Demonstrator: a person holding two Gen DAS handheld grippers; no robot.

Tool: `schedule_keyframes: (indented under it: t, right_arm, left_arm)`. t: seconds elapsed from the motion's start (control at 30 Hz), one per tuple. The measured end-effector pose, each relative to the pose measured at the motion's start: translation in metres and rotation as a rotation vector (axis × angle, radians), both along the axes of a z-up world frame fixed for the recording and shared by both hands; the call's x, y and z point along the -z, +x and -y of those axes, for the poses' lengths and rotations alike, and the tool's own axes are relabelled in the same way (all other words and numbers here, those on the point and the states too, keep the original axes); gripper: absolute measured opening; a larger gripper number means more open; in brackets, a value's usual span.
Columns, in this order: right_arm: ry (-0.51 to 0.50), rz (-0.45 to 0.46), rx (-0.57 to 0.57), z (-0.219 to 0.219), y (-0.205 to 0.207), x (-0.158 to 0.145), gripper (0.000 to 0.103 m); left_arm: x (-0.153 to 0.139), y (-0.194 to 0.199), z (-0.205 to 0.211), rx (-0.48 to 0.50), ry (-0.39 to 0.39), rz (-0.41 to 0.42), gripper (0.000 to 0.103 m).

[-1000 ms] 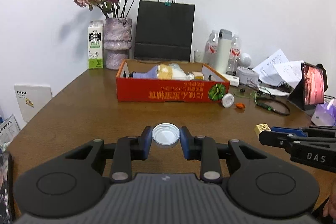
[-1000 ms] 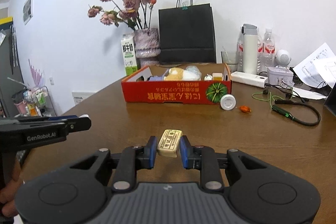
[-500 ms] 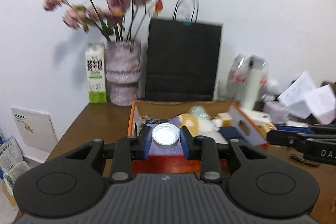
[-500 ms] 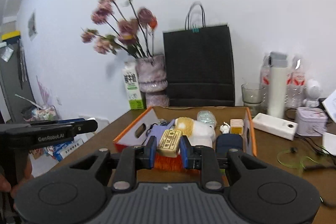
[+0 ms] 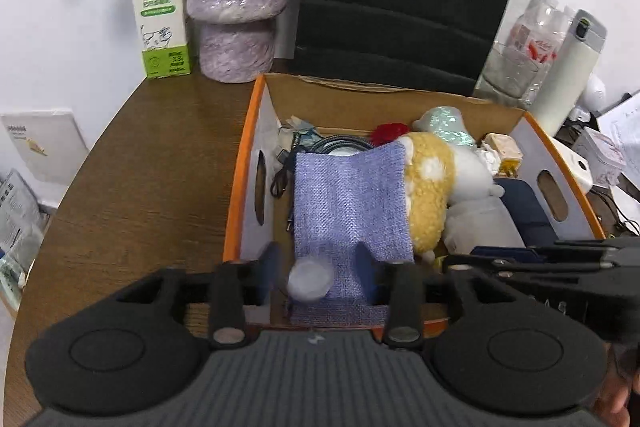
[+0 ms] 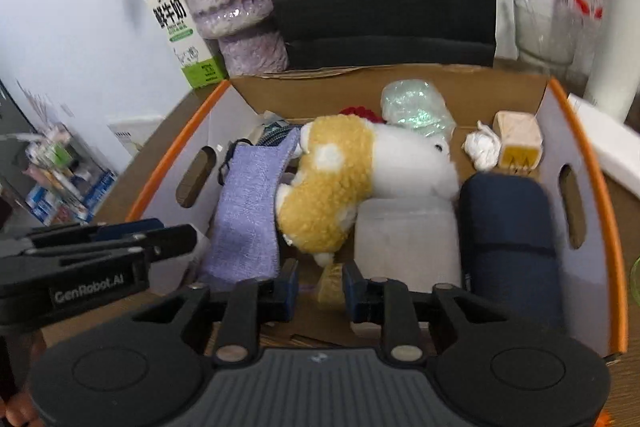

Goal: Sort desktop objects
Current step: 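Carry the cap and block into the box and open both tools, then withdraw both tools from the box back over the table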

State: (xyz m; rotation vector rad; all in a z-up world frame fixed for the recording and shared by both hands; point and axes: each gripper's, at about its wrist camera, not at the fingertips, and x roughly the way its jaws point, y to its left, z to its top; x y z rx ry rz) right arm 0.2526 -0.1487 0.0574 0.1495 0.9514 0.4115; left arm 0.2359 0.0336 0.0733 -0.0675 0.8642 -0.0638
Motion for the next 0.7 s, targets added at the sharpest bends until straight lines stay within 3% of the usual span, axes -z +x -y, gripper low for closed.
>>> schedule_keyframes:
  t: [0.17,0.2,0.27,0.37,0.47,0.57,0.7]
  right_arm:
    - [0.014,0.094,0.054,0.012,-0.003,-0.034,0.046]
    - [-0.001,0.114,0.059,0.014,-0.003,-0.041,0.055]
    - [-0.064,0.181,0.081,0.020,-0.009,-0.054,0.062]
    - [-0.156,0.272,0.125,0.034,-0.026,-0.060,0.064]
    - [-0.166,0.333,0.162,0.053,-0.057,-0.061,0.064]
    - [-0.163,0.436,0.160,0.062,-0.107,-0.061,0.074]
    - [-0.141,0.540,0.122,0.072,-0.178,-0.050,0.079]
  left_arm:
    - [-0.016,0.004,0.002,0.007,-0.001,0.026,0.073]
    - [-0.021,0.004,0.001,-0.007,-0.007,0.041,0.079]
    - [-0.030,0.003,0.002,-0.029,-0.010,0.069,0.087]
    - [-0.034,-0.008,0.009,-0.036,0.021,0.118,0.093]
    - [-0.033,-0.038,0.017,-0.054,0.021,0.187,0.096]
    - [-0.032,-0.082,0.027,-0.075,-0.026,0.256,0.103]
    - [-0.024,-0.147,0.051,-0.012,-0.011,0.358,0.103]
